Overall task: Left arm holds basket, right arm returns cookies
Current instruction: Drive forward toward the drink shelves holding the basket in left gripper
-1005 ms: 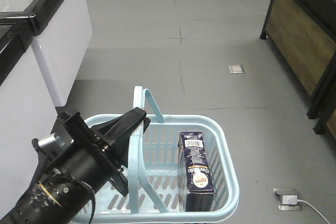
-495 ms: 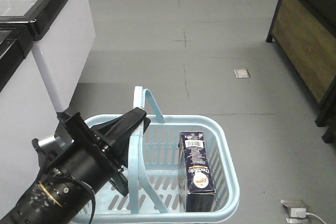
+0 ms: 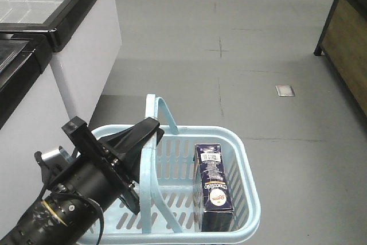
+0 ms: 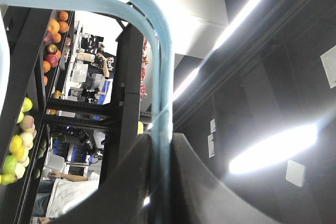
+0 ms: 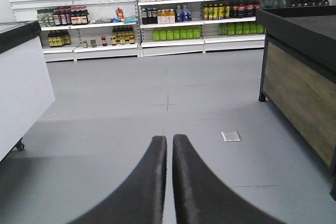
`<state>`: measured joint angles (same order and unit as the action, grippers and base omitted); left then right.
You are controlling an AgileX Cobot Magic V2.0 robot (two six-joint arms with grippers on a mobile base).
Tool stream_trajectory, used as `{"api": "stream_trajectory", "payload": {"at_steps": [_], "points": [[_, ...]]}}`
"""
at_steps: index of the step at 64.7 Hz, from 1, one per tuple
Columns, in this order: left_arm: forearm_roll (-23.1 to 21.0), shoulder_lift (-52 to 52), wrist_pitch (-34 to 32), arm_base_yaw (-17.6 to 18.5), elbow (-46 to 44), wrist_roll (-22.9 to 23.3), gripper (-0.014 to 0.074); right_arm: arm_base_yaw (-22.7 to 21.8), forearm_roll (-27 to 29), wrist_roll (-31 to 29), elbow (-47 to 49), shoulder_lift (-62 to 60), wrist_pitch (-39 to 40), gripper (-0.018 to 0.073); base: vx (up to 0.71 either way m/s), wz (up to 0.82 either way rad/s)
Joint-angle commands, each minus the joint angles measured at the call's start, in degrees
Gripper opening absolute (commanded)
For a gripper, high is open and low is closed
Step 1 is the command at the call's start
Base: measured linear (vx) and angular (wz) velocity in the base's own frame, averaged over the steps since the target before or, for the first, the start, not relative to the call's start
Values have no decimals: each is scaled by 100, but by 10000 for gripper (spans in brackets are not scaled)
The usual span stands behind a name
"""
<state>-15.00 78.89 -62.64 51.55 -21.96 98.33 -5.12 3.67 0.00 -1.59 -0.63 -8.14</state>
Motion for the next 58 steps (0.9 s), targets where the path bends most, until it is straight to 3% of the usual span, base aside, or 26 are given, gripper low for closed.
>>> {"api": "stream_trajectory", "payload": {"at_steps": [1,58], "points": [[47,-228,-1604,43,-172,26,-3,-4,-31,-33,-102,-74,435,-3,21,3],[41,-228,-1604,43,-172,26,-3,-4,-31,-33,-102,-74,435,-3,27,-8]]}}
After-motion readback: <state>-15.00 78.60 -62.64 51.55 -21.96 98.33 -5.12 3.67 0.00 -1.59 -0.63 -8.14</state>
